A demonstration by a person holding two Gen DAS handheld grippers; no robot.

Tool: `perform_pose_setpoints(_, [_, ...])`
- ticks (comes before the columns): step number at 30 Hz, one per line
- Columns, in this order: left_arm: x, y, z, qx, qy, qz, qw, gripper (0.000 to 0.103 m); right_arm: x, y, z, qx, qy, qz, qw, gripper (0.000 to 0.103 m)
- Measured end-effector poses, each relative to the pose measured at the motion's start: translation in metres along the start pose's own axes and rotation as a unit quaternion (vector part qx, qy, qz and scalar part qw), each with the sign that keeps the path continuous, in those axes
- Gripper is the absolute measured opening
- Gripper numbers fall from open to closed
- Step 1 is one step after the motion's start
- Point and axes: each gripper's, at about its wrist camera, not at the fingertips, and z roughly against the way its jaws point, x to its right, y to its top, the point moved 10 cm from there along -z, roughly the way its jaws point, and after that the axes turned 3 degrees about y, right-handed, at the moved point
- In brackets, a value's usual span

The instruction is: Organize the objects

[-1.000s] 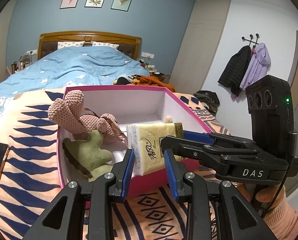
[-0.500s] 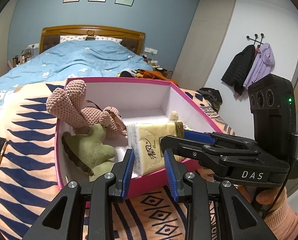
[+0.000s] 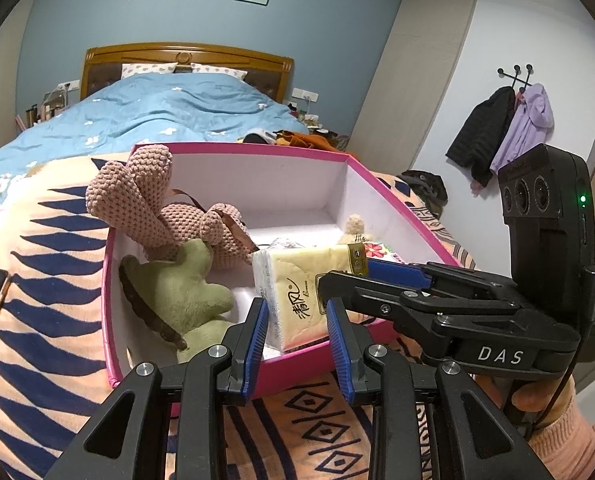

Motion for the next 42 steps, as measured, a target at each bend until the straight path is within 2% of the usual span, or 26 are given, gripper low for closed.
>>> perform_pose_setpoints(10, [0.002,0.001,-0.004,0.002,0.007,-0.009,0.9999,0.03,0.007,-0.002,-0.007,0.001,-0.031,0.01,0.999,0.049])
perform_pose_setpoints(12, [0.002,0.001,-0.004,0.005,0.008,-0.009,0.9999,0.033,0.008,-0.002,-0.005,0.003,-0.035,0.01,0.999,0.05])
perform_pose_setpoints(14, [0.001,0.001,-0.003,0.008,0.009,-0.006,0.9999,0.041,0.008,-0.002,-0.001,0.007,-0.036,0.011,0.999,0.051])
perform_pose_setpoints(16, [-0.001,0.0,0.002,0.015,0.016,-0.005,0.9997,0.059,0.008,-0.003,0.004,0.013,-0.039,0.013,0.999,0.054])
perform_pose_setpoints(17, [-0.001,0.0,0.005,0.02,0.018,-0.005,0.9996,0.063,0.008,-0.004,0.008,0.016,-0.041,0.015,0.999,0.055])
perform_pose_setpoints(19, [-0.002,-0.001,0.014,0.034,0.024,-0.007,0.9991,0.084,0.007,-0.005,0.017,0.028,-0.044,0.02,0.998,0.066])
perform_pose_setpoints(20, [-0.002,-0.002,0.019,0.04,0.029,-0.006,0.9987,0.088,0.006,-0.007,0.023,0.034,-0.046,0.022,0.998,0.069])
perform_pose_setpoints(22, [-0.002,-0.006,0.032,0.056,0.04,-0.01,0.9976,0.092,0.005,-0.011,0.034,0.046,-0.047,0.026,0.997,0.083])
perform_pose_setpoints(23, [-0.002,-0.008,0.036,0.059,0.043,-0.012,0.9973,0.094,0.003,-0.014,0.04,0.052,-0.05,0.032,0.997,0.084])
perform_pose_setpoints(24, [-0.002,-0.012,0.041,0.062,0.049,-0.01,0.9968,0.102,0.001,-0.018,0.045,0.056,-0.053,0.039,0.996,0.085])
perform_pose_setpoints(26, [-0.003,-0.021,0.047,0.067,0.064,-0.005,0.9957,0.103,-0.003,-0.027,0.054,0.063,-0.065,0.057,0.994,0.086])
perform_pose_setpoints(28, [-0.002,-0.033,0.049,0.056,0.075,-0.008,0.9956,0.103,-0.008,-0.039,0.061,0.064,-0.077,0.071,0.993,0.097])
perform_pose_setpoints(30, [-0.002,-0.042,0.051,0.054,0.088,-0.008,0.9947,0.103,-0.009,-0.052,0.065,0.062,-0.085,0.078,0.991,0.097])
perform_pose_setpoints(36, [0.001,-0.064,0.054,0.04,0.09,0.005,0.9951,0.103,-0.009,-0.089,0.067,0.04,-0.084,0.066,0.994,0.097])
perform_pose_setpoints(39, [0.005,-0.073,0.051,0.031,0.083,0.012,0.996,0.103,-0.008,-0.1,0.068,0.037,-0.083,0.058,0.994,0.097])
perform_pose_setpoints(42, [0.011,-0.079,0.05,0.029,0.096,0.001,0.995,0.103,-0.007,-0.107,0.07,0.037,-0.089,0.057,0.994,0.097])
